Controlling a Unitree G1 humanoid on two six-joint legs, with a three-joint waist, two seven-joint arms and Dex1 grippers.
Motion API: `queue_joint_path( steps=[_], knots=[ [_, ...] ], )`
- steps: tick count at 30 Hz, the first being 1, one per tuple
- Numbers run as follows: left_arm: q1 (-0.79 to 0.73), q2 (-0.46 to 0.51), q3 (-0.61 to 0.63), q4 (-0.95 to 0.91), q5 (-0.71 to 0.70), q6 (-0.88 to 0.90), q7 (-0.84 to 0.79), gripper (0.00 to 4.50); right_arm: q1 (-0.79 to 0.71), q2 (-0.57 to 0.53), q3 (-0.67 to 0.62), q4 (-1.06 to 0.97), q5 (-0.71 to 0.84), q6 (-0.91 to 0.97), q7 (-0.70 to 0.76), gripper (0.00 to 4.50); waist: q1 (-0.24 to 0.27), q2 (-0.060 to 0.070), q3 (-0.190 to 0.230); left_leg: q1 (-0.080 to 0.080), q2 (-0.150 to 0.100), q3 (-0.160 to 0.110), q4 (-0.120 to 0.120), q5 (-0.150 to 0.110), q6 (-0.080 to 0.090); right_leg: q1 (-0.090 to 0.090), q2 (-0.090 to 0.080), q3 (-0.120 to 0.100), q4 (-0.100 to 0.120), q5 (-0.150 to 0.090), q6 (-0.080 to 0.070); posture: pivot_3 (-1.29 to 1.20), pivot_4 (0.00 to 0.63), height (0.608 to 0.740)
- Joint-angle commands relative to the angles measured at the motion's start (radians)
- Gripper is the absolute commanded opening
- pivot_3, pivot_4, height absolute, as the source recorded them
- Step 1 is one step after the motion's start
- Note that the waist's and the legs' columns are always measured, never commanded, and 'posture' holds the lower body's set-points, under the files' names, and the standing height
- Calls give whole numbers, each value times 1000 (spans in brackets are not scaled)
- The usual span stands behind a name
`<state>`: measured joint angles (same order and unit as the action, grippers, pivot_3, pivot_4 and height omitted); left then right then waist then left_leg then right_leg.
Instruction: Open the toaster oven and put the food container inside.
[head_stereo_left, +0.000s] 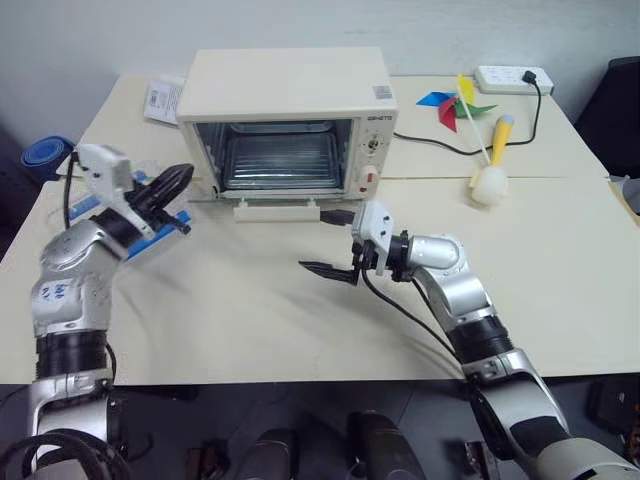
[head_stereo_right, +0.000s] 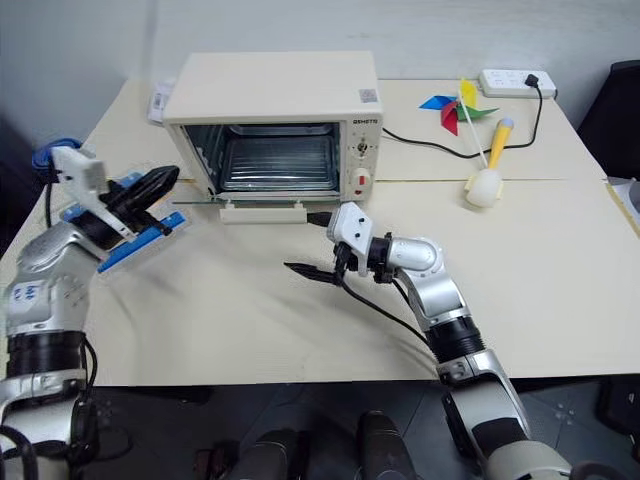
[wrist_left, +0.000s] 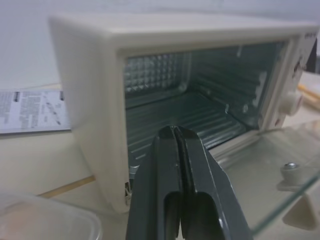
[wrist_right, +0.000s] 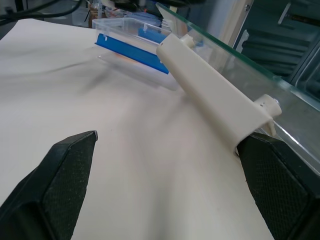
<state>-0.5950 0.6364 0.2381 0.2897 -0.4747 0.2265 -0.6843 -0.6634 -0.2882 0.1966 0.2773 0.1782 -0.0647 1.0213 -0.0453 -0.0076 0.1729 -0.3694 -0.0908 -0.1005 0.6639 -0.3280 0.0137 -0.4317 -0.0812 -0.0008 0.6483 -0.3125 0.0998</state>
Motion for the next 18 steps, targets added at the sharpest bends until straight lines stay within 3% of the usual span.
queue_joint_path(
  steps=[1,5,10,15,18],
  knots=[
    [4,14,-59,20,51,-68,-126,25,81,-50,-15,-80,4,-23,10,4500,-1,0,0,0,0,0,0,0,0,0,0,0,0,0,0,0,150,740],
    [69,22,-105,-21,92,-92,-189,25,232,-128,-66,-160,36,-39,13,4500,4,0,0,0,0,0,1,0,0,1,0,0,0,0,0,0,150,740],
    [185,6,-111,-110,133,-88,-147,25,407,-213,-167,-227,98,-68,19,4500,19,0,0,0,0,0,2,0,0,1,0,2,-2,0,0,0,150,740],
    [329,-32,-71,-203,148,-88,-50,25,449,-208,-272,-290,239,-86,29,4500,19,0,0,1,0,1,2,0,0,1,0,4,-2,0,0,0,150,740],
    [421,-75,18,-263,115,-96,27,197,451,-218,-279,-341,343,16,70,4500,18,0,0,2,1,1,1,0,0,2,1,4,-2,0,0,0,150,740]
  ],
)
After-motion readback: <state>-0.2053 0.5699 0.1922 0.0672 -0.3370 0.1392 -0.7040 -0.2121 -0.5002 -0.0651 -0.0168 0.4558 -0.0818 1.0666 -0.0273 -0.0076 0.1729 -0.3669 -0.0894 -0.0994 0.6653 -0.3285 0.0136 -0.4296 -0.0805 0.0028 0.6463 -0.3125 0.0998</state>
